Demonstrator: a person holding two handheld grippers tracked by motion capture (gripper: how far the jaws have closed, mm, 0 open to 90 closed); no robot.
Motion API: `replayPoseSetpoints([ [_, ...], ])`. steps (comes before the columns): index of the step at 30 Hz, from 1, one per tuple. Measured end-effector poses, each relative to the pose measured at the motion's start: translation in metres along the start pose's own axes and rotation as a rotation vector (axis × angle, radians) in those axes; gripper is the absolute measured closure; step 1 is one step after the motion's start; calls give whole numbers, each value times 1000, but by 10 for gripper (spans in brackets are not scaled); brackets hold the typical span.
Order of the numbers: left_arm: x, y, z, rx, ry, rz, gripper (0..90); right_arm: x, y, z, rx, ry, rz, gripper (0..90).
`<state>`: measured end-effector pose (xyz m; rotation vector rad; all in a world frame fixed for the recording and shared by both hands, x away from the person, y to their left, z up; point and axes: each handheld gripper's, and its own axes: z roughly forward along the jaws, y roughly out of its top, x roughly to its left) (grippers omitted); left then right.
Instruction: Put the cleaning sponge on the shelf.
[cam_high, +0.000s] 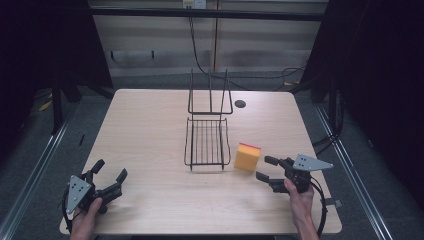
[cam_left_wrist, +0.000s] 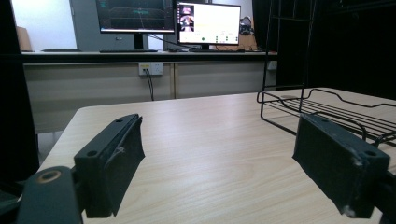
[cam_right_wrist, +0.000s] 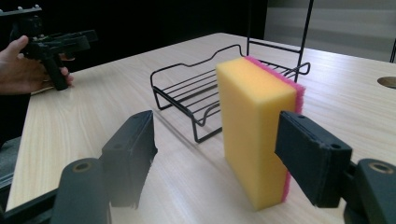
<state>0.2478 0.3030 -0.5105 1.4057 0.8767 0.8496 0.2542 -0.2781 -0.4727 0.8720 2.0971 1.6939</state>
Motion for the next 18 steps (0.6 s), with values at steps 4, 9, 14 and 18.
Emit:
replayPoseSetpoints([
  [4, 0, 0, 0, -2, 1, 0, 156, -5, 4, 4, 11, 9, -10, 285],
  [9, 0, 0, 0, -2, 1, -1, 156, -12, 9, 6, 28, 5, -18, 285],
  [14, 0, 0, 0, 0, 0, 0, 156, -20, 14, 10, 19, 3, -17, 289],
  [18, 0, 0, 0, 0, 0, 0, 156, -25, 19, 15, 18, 12, -29, 301],
])
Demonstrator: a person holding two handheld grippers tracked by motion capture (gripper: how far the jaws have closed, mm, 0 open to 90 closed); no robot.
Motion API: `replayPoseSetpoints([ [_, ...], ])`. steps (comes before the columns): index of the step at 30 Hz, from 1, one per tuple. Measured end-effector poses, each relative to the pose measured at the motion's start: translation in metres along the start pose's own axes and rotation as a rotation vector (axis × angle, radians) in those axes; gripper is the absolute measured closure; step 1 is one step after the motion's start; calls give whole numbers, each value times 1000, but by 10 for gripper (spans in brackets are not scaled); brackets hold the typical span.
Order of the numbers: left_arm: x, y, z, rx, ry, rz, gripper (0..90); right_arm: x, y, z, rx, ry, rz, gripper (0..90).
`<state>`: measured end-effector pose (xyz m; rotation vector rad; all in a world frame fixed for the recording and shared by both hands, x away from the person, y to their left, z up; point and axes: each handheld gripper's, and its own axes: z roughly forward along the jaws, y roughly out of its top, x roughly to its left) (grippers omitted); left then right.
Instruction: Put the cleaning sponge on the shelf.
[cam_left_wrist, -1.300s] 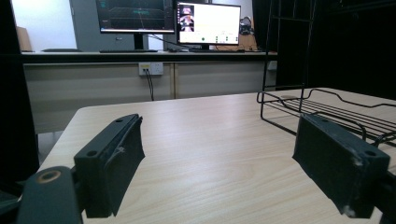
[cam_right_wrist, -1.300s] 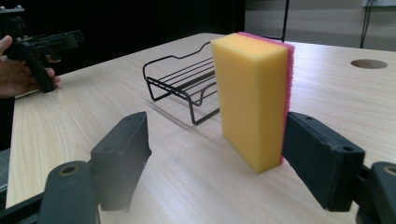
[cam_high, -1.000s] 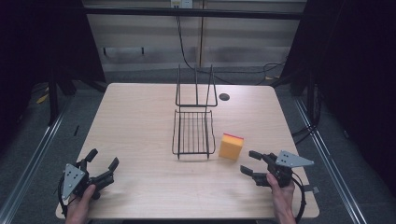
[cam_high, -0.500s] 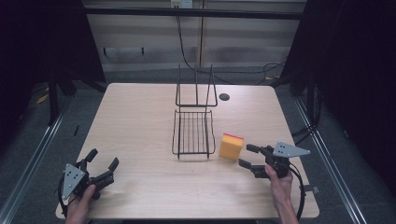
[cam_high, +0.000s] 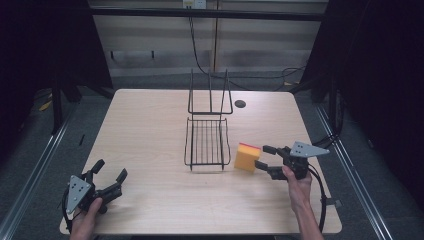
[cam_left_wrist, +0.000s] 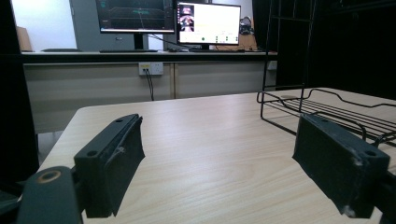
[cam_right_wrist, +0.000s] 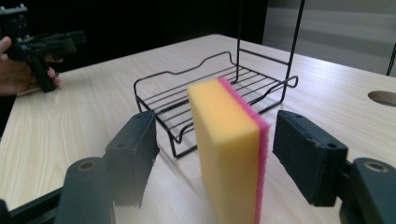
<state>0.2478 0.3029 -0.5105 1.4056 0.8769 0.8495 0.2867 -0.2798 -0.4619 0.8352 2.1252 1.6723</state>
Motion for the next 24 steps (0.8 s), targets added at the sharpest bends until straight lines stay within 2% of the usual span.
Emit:
replayPoseSetpoints([
  [3, 0, 0, 0, -2, 0, 0, 156, -5, 1, 1, 0, -7, 13, 303],
  [8, 0, 0, 0, 0, 0, 0, 156, -10, 4, 5, 15, 12, 2, 303],
  [10, 0, 0, 0, 0, 0, 0, 156, -13, 5, 8, 2, 18, 7, 304],
  [19, 0, 0, 0, 0, 0, 0, 156, -19, -1, 19, 12, 40, 19, 321],
  [24, 0, 0, 0, 0, 0, 0, 156, -19, 2, 27, 29, 53, -6, 332],
])
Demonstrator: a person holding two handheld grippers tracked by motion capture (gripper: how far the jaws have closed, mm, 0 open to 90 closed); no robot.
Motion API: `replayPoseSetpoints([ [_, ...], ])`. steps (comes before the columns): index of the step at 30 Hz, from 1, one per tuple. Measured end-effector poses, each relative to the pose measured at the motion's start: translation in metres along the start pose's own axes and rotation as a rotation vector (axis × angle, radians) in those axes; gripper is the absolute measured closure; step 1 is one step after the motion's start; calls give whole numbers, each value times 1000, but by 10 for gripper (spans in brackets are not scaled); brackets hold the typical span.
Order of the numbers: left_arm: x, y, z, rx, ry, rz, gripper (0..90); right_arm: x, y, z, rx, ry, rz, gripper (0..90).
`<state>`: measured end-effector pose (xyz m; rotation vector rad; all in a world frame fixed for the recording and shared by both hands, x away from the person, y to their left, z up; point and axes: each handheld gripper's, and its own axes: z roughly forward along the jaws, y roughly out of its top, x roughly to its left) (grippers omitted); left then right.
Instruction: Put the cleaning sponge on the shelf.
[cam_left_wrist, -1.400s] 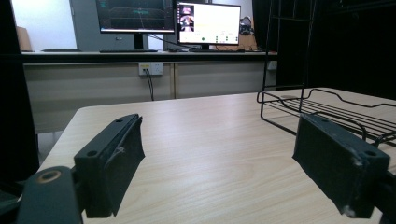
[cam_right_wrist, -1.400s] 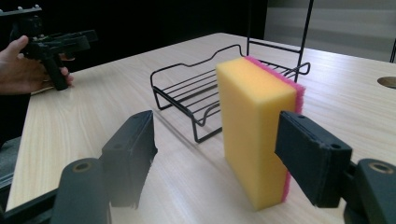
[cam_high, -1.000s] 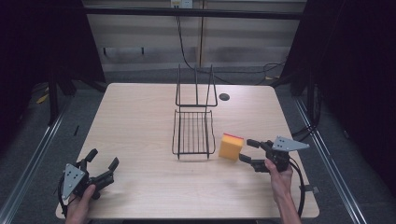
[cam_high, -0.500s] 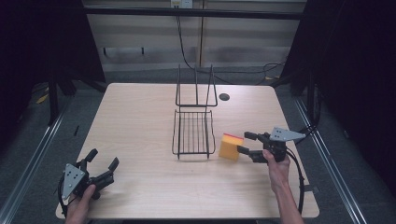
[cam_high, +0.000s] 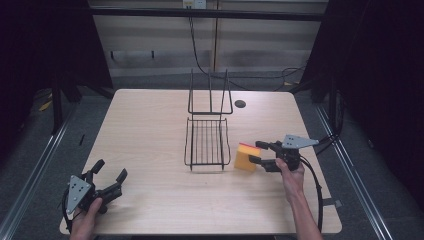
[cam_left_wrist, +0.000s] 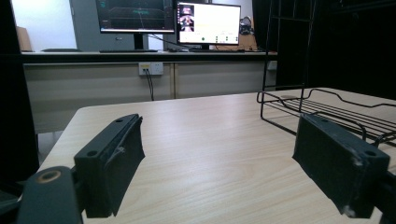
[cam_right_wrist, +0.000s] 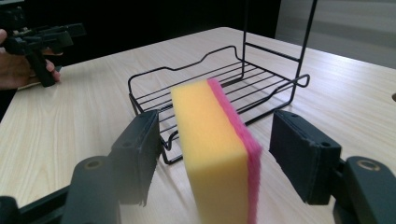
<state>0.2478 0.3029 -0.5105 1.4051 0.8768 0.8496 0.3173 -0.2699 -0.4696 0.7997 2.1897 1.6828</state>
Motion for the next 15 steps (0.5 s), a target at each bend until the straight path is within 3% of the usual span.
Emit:
replayPoseSetpoints([
  [8, 0, 0, 0, 0, 0, 0, 156, -2, -1, 13, 16, 24, -2, 374],
  [15, 0, 0, 0, -1, -1, -5, 156, -3, -4, 19, 9, 53, 4, 473],
])
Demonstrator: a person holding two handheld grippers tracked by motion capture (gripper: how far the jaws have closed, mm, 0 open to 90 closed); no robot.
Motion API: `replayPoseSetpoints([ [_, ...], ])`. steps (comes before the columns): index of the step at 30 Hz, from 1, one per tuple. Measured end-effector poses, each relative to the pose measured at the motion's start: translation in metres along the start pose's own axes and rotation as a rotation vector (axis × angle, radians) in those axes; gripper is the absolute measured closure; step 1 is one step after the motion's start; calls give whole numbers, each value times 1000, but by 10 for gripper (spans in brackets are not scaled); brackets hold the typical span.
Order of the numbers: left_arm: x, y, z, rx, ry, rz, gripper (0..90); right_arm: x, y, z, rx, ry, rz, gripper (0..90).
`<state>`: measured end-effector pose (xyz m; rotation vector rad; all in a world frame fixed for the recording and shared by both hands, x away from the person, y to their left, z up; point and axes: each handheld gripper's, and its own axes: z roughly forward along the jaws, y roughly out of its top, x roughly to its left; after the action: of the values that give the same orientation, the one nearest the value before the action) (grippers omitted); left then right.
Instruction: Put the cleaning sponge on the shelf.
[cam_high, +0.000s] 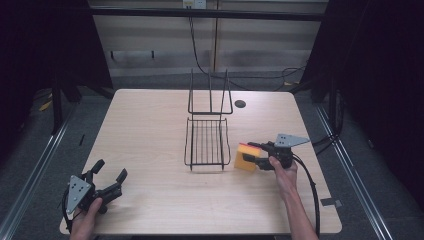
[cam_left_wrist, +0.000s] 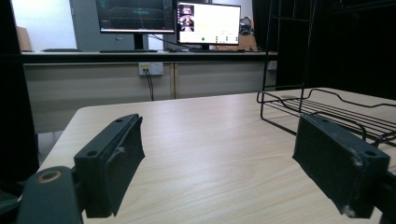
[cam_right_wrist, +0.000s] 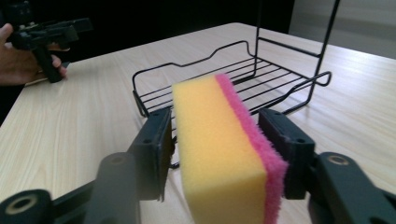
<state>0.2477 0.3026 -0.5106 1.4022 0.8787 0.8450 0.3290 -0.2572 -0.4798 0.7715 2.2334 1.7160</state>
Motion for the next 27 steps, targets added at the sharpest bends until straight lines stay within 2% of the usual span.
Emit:
replayPoseSetpoints([
  [7, 0, 0, 0, -1, 2, 5, 156, 0, -1, 2, 7, 8, -14, 564],
  [19, 0, 0, 0, 1, 1, 5, 156, 4, 3, -2, -6, 17, -23, 588],
  [27, 0, 0, 0, 1, 1, 5, 156, 8, 8, -5, -16, 3, -25, 591],
])
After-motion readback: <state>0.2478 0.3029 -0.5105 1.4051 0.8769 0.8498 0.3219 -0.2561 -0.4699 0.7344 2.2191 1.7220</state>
